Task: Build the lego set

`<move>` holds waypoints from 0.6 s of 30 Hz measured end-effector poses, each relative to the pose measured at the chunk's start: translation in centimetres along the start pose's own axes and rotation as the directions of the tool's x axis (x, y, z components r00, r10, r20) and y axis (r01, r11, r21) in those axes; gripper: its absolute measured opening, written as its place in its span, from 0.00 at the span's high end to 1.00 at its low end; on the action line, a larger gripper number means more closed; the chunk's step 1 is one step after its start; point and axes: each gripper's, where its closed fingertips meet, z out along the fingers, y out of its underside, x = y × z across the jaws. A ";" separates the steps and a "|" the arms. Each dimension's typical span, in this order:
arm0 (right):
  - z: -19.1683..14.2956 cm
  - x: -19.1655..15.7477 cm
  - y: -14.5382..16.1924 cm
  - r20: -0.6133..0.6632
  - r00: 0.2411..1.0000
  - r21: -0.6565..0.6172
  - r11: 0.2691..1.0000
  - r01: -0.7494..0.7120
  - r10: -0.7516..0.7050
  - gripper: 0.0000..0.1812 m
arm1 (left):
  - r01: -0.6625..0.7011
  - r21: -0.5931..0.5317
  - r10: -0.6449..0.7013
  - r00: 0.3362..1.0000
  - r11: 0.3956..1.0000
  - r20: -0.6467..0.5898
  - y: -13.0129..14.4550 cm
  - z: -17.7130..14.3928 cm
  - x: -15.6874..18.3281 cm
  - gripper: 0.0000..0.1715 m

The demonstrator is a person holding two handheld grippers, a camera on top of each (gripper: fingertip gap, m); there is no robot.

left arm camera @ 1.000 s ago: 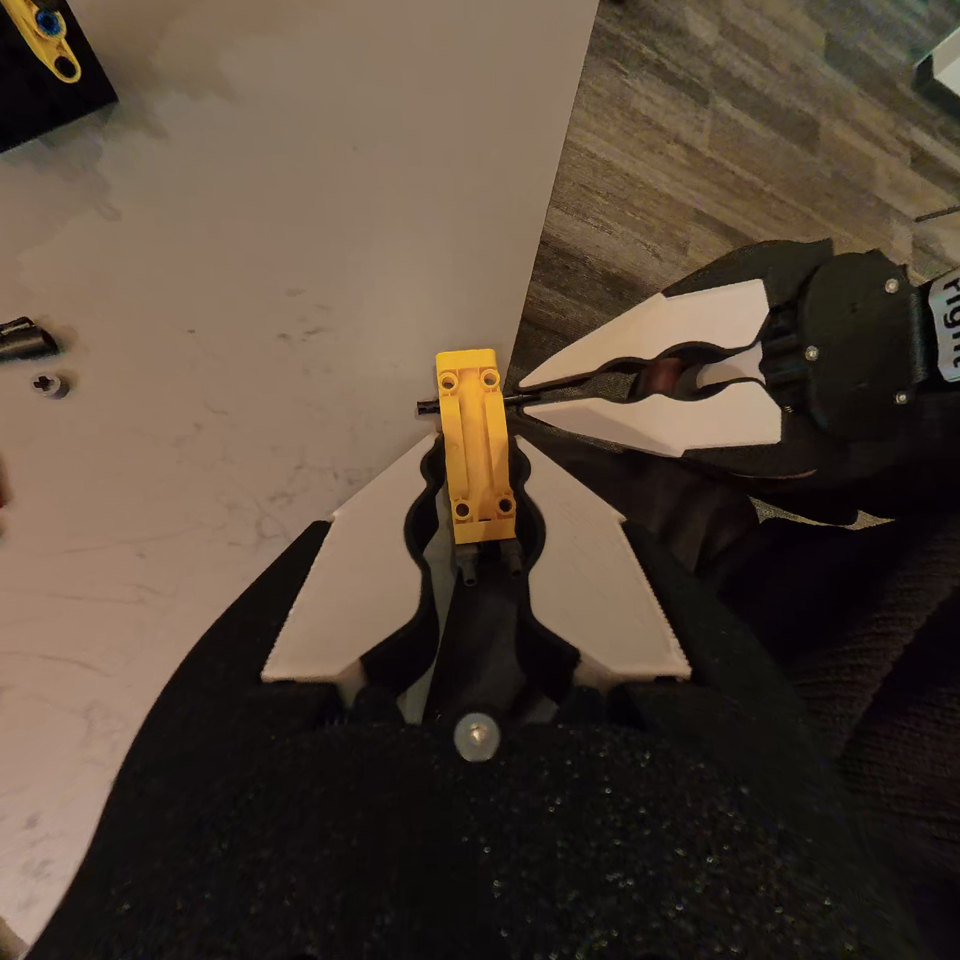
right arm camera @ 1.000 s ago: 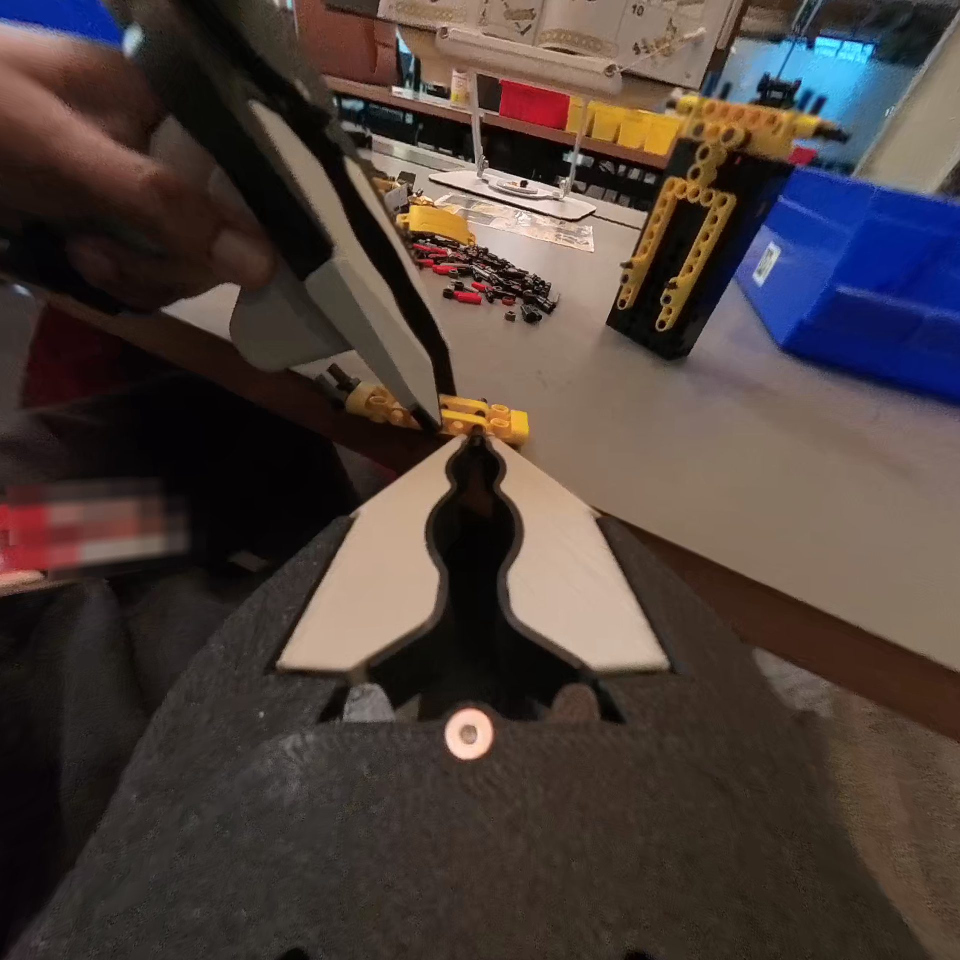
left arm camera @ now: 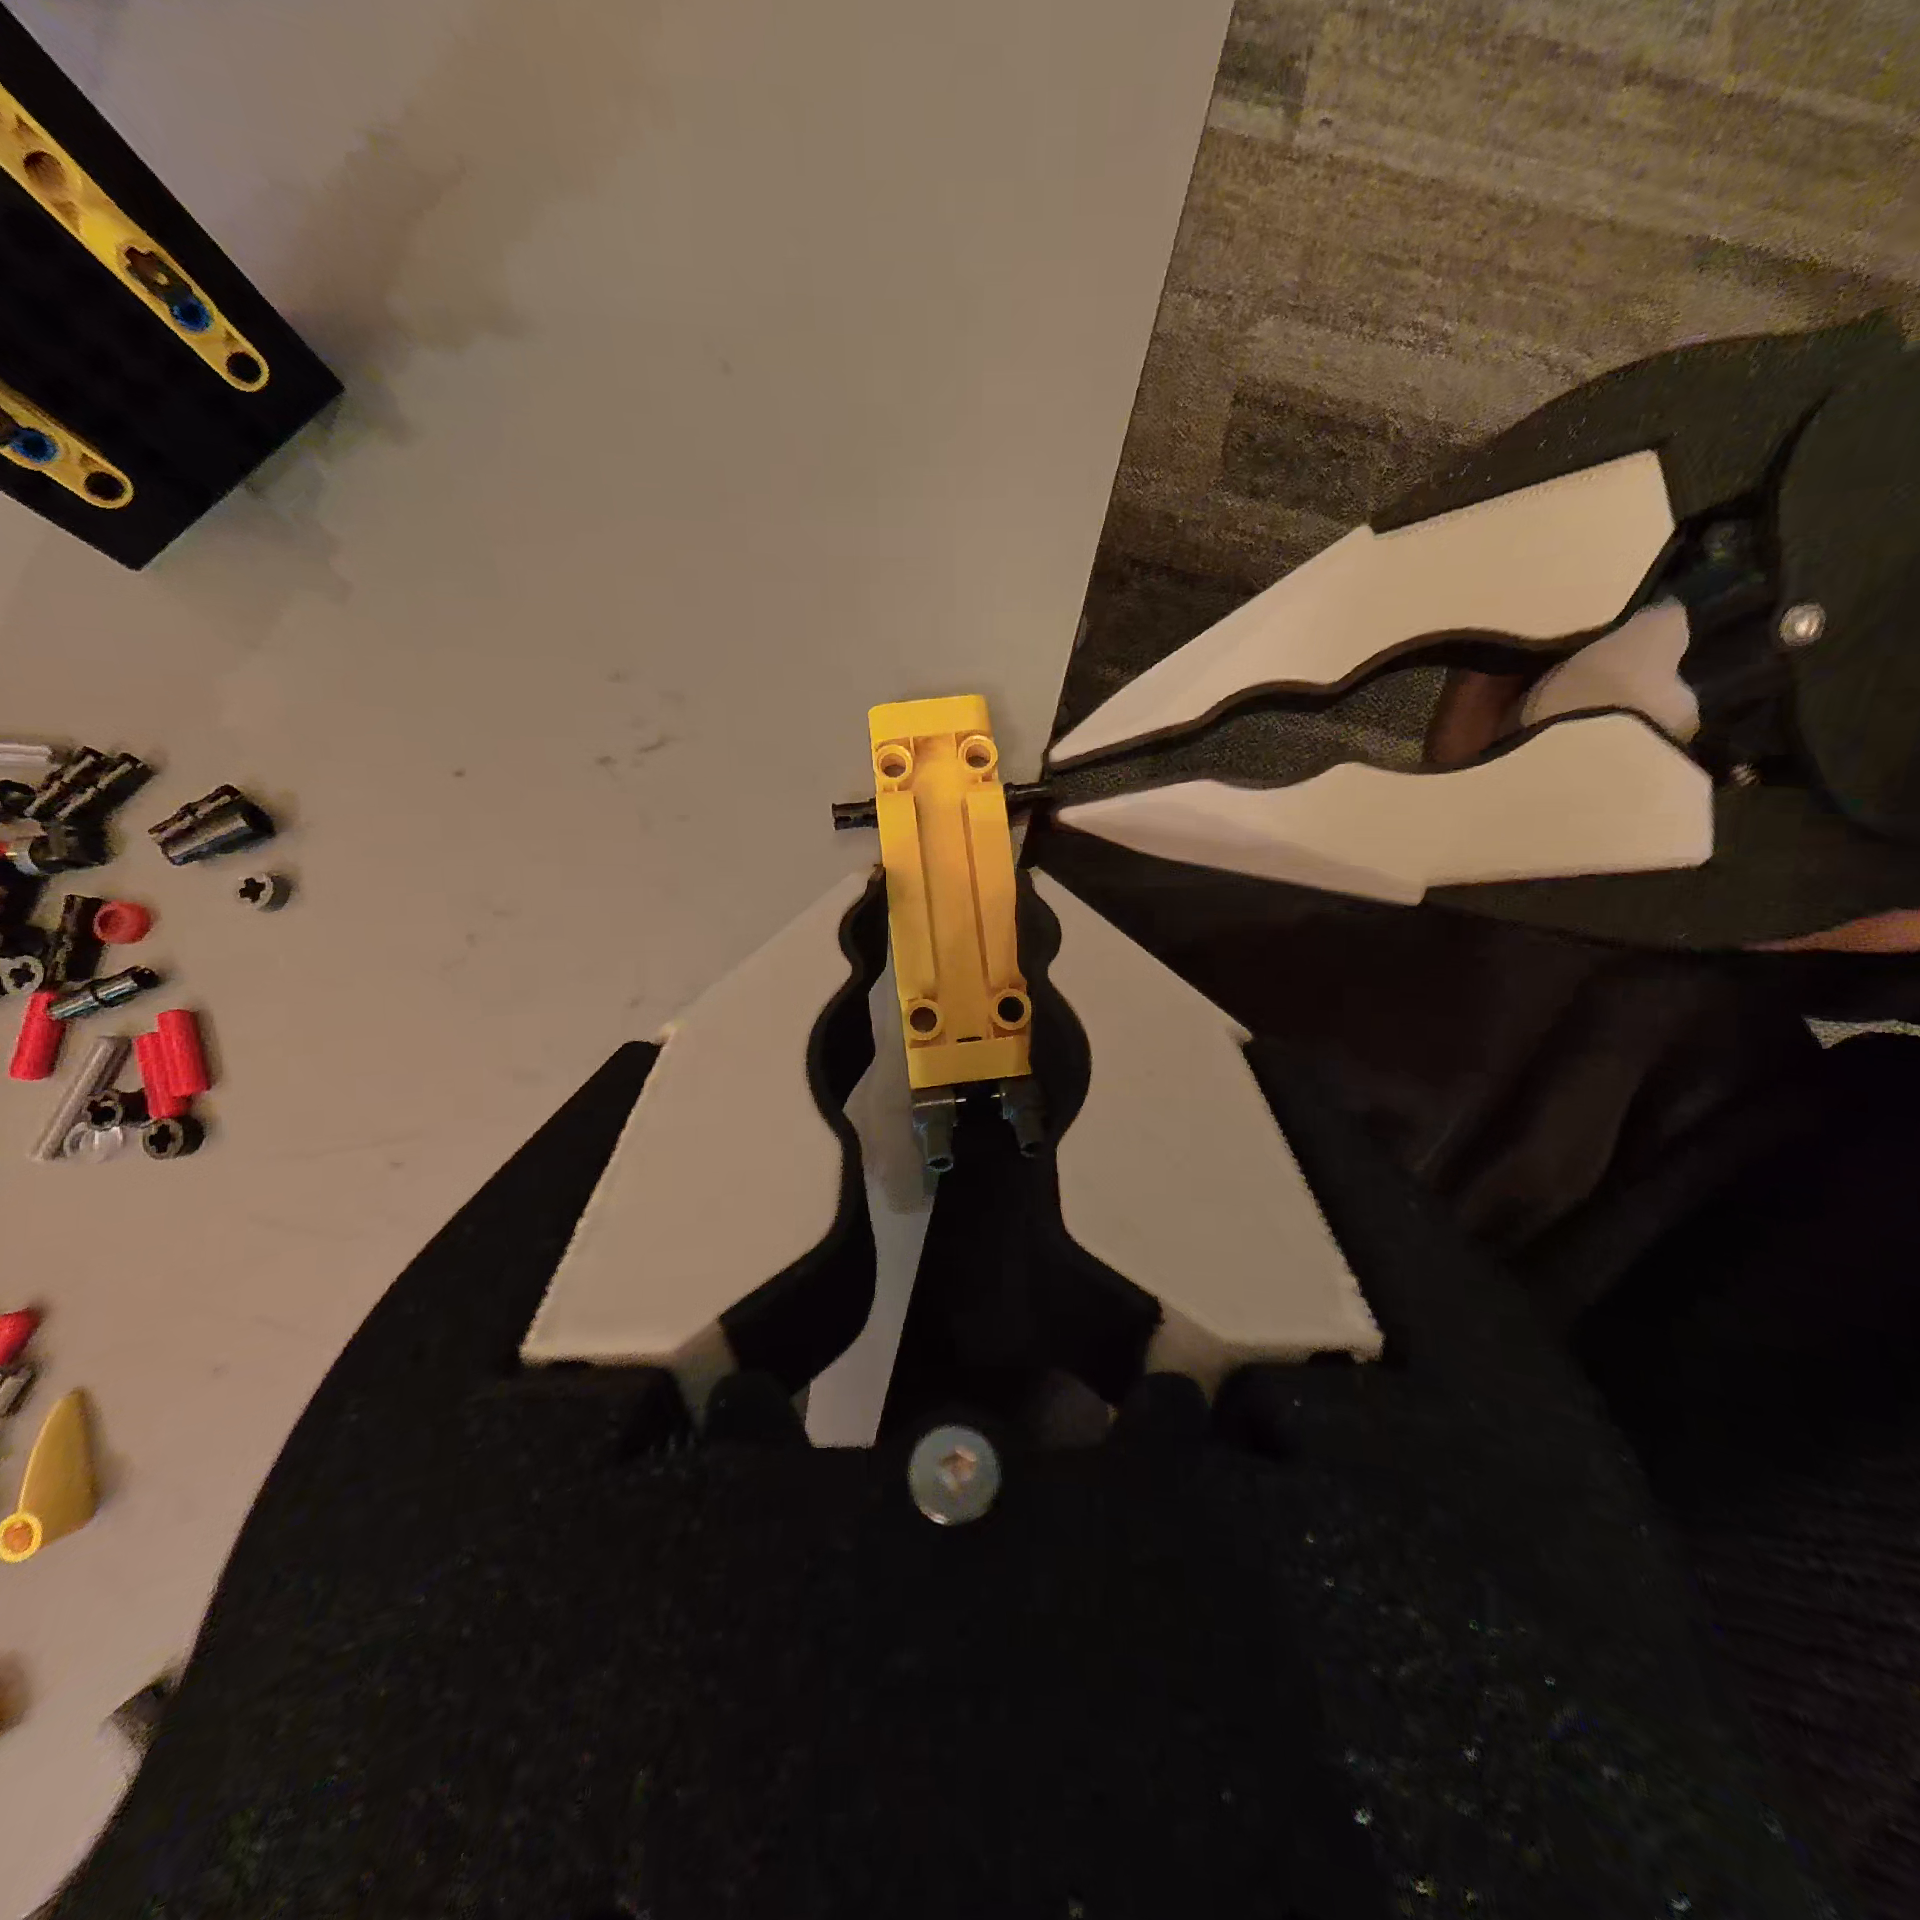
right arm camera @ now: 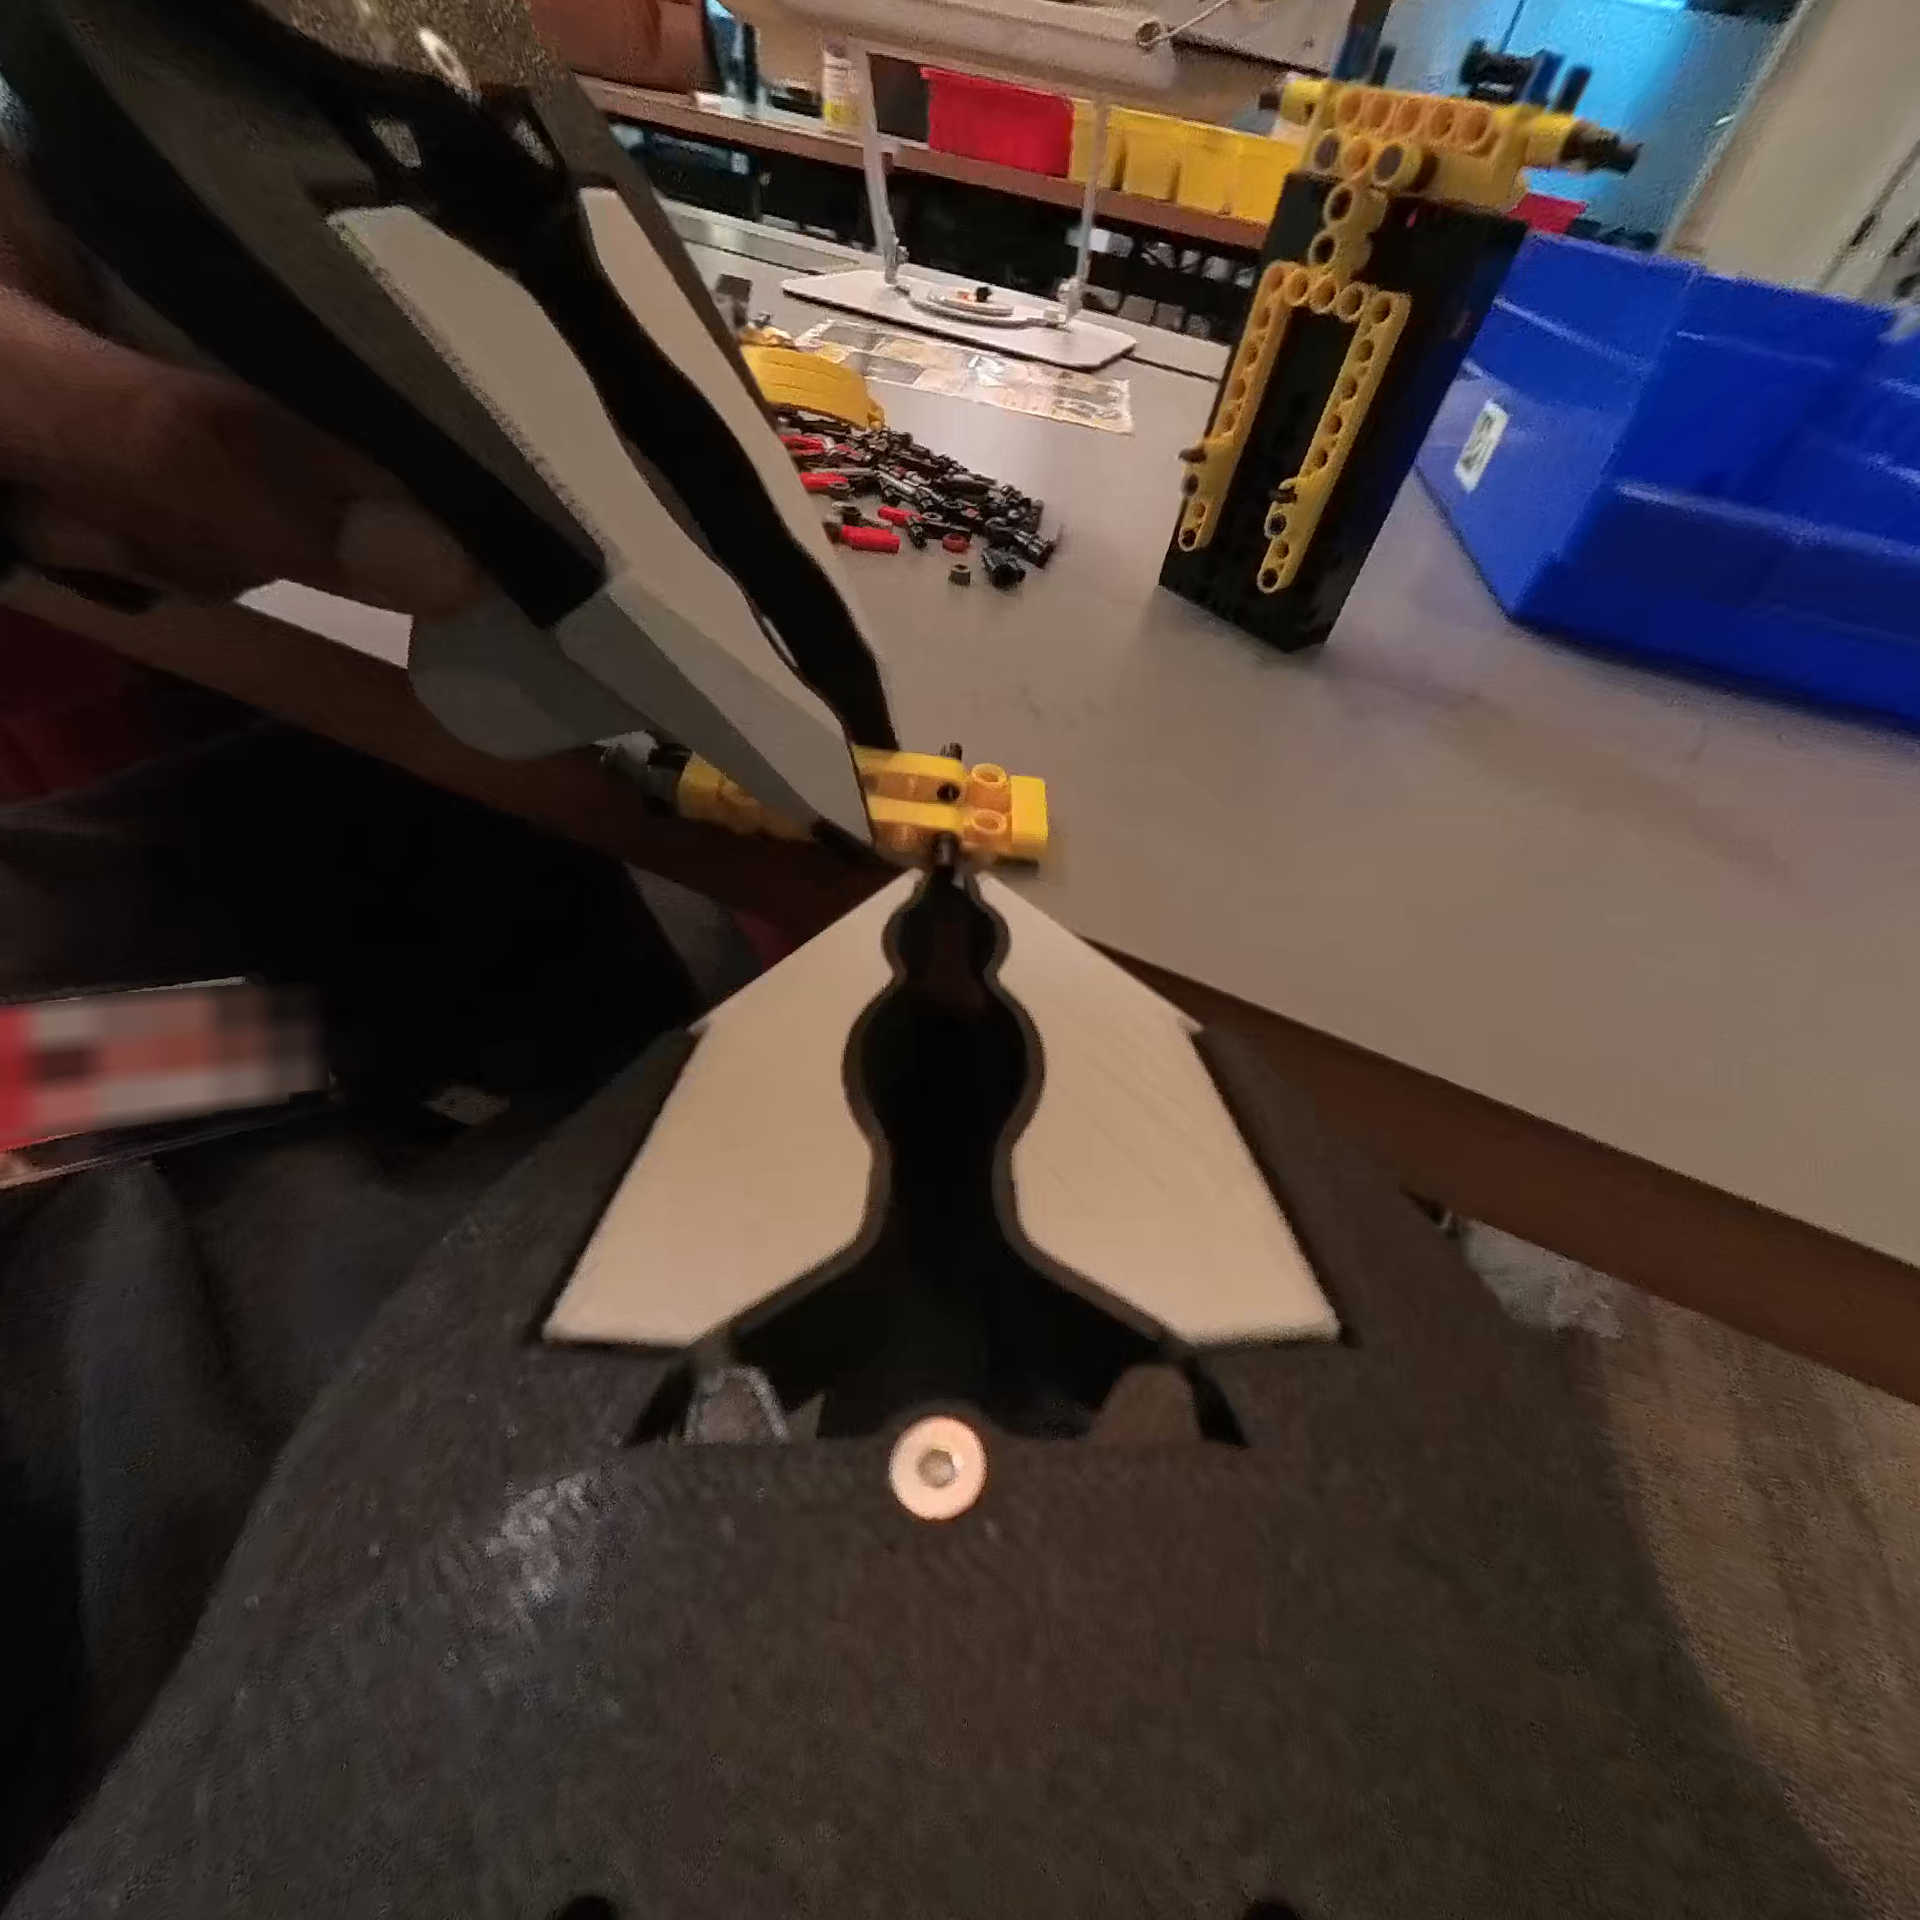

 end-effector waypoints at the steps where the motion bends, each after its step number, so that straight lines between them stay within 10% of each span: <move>1: -0.2 0.1 0.0 0.014 1.000 0.007 1.000 -0.013 0.013 0.97 | -0.001 0.003 0.001 1.000 1.000 -0.001 0.0 0.0 0.0 0.86; 18: 0.3 -0.3 -0.4 0.085 0.995 -0.051 0.997 -0.053 0.057 1.00 | -0.076 -0.017 0.076 0.997 0.997 0.000 0.1 -0.1 -0.1 0.86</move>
